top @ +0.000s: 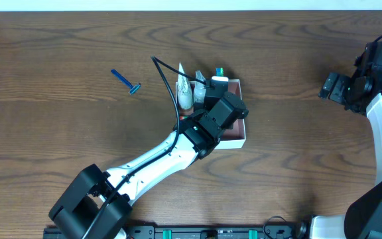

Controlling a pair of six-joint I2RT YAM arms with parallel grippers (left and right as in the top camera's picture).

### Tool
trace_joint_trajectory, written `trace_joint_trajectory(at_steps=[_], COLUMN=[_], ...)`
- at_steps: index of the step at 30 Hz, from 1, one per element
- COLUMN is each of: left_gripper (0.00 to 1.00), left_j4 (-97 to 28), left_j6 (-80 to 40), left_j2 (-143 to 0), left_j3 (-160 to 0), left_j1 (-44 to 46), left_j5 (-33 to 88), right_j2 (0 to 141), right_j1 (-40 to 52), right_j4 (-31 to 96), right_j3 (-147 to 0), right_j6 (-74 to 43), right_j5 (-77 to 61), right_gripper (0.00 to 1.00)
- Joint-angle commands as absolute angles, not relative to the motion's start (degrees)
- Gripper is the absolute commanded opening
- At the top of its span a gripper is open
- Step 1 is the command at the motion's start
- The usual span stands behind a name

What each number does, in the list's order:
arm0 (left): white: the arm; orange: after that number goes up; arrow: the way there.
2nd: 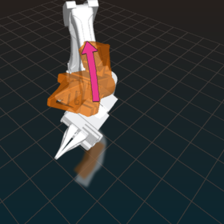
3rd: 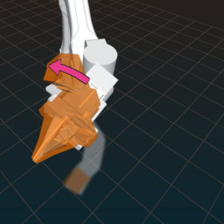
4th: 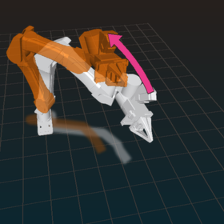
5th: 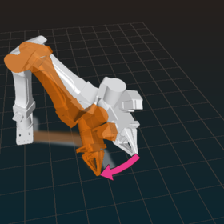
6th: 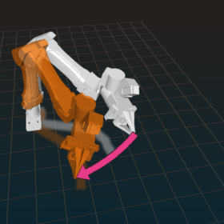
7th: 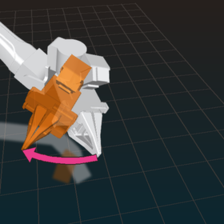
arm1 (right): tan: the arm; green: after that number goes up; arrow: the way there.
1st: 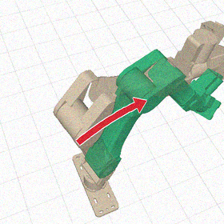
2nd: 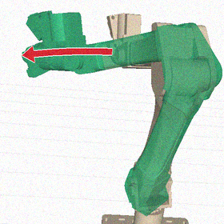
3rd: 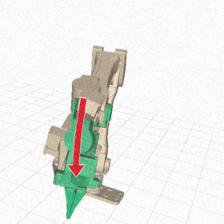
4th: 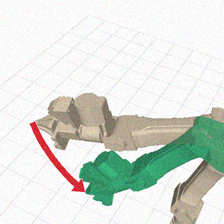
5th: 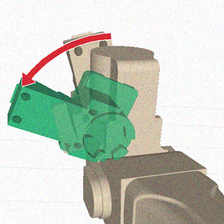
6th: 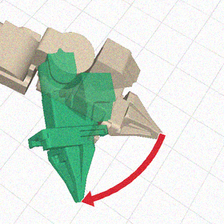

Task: Pack container
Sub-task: 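Lower the toothbrush upright into the box beside the toothpaste, then open the left gripper and withdraw it toward the blue razor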

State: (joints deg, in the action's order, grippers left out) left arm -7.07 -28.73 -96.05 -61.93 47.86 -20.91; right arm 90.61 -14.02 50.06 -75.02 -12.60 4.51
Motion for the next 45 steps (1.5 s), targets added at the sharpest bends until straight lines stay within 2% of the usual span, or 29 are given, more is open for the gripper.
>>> trace_joint_trajectory(at_steps=[1, 17, 20, 22, 26, 28, 38, 45], left_gripper=[0.06, 0.07, 0.15, 0.17, 0.30, 0.31, 0.33, 0.33], left_j4=[-7.2, -7.2, -7.1, -7.1, -7.0, -6.9, -3.3, -3.0], left_j6=[-29.5, -29.5, -29.5, -29.5, -29.5, -29.5, -25.8, -21.5], left_j2=[-96.7, -98.7, -98.7, -98.7, -98.7, -98.7, -96.9, -86.5], left_j3=[-62.3, -62.3, -62.3, -62.3, -62.3, -62.3, -62.7, -63.0], left_j1=[48.0, 48.0, 48.0, 48.0, 48.0, 48.0, 47.9, 47.9], left_j5=[-22.1, -22.1, -22.1, -22.1, -22.1, -22.1, -22.2, -22.2], right_j2=[91.0, 91.0, 91.0, 91.0, 91.0, 91.0, 91.0, 91.0], right_j1=[-14.3, -14.3, -14.3, -14.3, -14.3, -14.3, -14.3, -14.3], right_j4=[50.1, 50.1, 50.1, 50.1, 50.1, 50.1, 50.1, 50.1], right_j3=[-75.0, -75.0, -75.0, -75.0, -75.0, -75.0, -75.0, -75.0], right_j6=[-13.3, -13.3, -13.3, -13.3, -13.2, -13.3, -13.3, -13.2], right_j5=[4.7, 4.7, 4.7, 4.7, 4.7, 4.7, 4.7, 4.7], right_gripper=[0.99, 0.99, 0.99, 0.99, 0.99, 0.99, 0.99, 0.99])
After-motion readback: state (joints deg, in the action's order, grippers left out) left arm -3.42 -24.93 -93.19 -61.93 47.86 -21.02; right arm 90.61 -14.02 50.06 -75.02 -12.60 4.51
